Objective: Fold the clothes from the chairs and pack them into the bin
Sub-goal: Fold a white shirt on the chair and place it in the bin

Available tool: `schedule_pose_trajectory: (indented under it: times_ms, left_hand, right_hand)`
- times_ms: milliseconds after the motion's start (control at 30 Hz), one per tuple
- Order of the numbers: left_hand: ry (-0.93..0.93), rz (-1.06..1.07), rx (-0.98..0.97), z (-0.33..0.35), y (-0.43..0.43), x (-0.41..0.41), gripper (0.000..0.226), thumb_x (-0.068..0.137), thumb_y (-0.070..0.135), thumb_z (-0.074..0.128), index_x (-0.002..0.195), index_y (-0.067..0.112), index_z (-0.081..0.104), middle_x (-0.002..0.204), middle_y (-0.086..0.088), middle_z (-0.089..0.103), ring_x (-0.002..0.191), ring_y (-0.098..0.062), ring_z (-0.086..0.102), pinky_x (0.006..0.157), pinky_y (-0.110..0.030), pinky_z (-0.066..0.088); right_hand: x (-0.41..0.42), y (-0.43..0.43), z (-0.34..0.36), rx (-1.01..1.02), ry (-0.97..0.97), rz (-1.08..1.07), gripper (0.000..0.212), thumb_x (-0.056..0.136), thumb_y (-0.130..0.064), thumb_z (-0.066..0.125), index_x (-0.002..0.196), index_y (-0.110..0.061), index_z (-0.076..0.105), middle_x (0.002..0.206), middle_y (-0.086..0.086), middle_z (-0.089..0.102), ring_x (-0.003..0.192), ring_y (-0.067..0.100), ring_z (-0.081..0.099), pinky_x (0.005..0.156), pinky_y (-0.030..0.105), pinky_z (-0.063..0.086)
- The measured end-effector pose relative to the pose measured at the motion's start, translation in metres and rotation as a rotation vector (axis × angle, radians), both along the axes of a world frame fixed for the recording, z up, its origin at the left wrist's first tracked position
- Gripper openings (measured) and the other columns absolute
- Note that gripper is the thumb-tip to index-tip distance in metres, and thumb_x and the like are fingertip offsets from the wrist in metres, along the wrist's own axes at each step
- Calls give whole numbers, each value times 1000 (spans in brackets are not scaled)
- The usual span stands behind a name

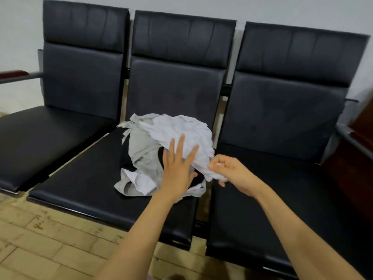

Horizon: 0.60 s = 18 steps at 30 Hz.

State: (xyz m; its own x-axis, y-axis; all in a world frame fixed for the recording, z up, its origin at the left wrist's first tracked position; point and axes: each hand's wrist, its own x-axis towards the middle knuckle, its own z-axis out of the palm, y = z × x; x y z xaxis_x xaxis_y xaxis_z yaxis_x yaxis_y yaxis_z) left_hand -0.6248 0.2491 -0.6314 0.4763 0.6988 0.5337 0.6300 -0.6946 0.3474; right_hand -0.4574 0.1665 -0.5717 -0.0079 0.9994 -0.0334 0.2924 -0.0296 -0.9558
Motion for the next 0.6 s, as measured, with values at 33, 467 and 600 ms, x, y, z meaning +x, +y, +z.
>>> schedule_pose_trajectory:
  times_ms: [33, 467, 600]
  left_hand:
    - [113, -64, 19, 1, -5, 8, 60, 87, 27, 65, 142, 31, 39, 158, 2, -16, 144, -26, -24, 114, -53, -8]
    - [40, -312, -657, -7, -76, 106, 22, 100, 25, 46, 95, 8, 59, 99, -5, 65, 94, -23, 60, 82, -24, 44]
    - [-4, -725, -1019, 20, -130, 136, 15, 96, 31, 54, 82, 27, 54, 76, 13, 55, 75, -3, 54, 70, -11, 41]
  right_hand:
    - [9, -17, 2, -21, -83, 6, 18, 90, -27, 65, 78, -14, 59, 66, 4, 54, 54, 18, 46, 52, 27, 40]
    - [129, -140, -17, -156, -891, -777, 21, 97, -14, 46, 108, -7, 63, 105, 14, 59, 93, 31, 58, 67, 30, 39]
    - [152, -154, -36, 64, -724, -1047, 22, 97, -5, 42, 111, -4, 59, 113, 17, 51, 106, 33, 48, 75, 31, 35]
